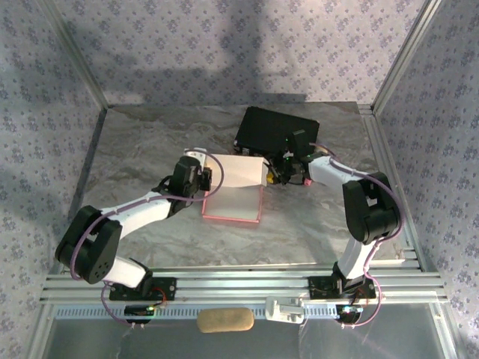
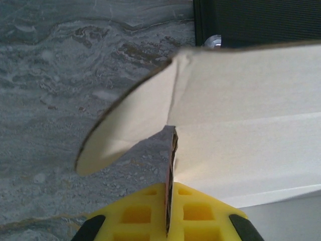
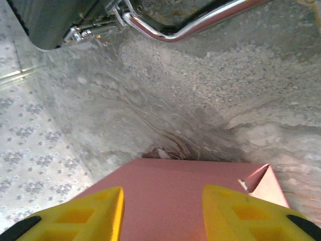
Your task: Fold the paper box
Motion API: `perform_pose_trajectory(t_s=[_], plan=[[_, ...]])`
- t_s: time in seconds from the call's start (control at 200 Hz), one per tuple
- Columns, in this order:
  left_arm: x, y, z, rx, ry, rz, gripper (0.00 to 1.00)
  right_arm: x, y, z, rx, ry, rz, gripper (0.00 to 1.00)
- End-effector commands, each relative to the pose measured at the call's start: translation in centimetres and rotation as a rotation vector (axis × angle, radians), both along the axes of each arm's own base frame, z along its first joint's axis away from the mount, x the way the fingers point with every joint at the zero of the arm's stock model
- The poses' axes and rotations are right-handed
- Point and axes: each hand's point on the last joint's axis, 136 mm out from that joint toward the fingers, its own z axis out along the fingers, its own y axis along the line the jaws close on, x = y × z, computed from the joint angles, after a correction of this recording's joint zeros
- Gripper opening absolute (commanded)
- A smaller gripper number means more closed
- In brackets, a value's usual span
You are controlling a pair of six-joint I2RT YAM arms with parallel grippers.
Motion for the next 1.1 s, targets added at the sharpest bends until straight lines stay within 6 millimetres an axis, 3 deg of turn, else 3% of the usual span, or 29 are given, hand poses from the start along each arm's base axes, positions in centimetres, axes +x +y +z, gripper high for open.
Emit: perform_pose_trajectory(t_s=[0.0,0.45,0.62,0.74,1.094], plan=[[0.8,-0.3,3.2,-0.141,-0.111,0.034,0.0,-0.3,0.5,-0.8,0.025,0.031,-0.056,0.46],[-1.2,-1.9,3.9,-0.205,-0.152,0.029,0.0,-1.5,1.3,-1.6,0.022,0.06,-0.104,0.45],[-1.5,-1.3,3.4,-0.159,-0.146,0.046,0.0,-2.2,-1.8,-1.9,-0.062,0.063,-0.136,0.46],[-1.6,-1.0,3.0,-0.132,-0.144,0.042,0.01,-2.3,-3.9,-0.9,-0.08,0.033,-0.137,0.47],[-1.3,-1.4,3.2,-0.106,-0.137,0.02,0.01,-1.5,-5.8,1.4,-0.055,0.001,-0.136,0.46]])
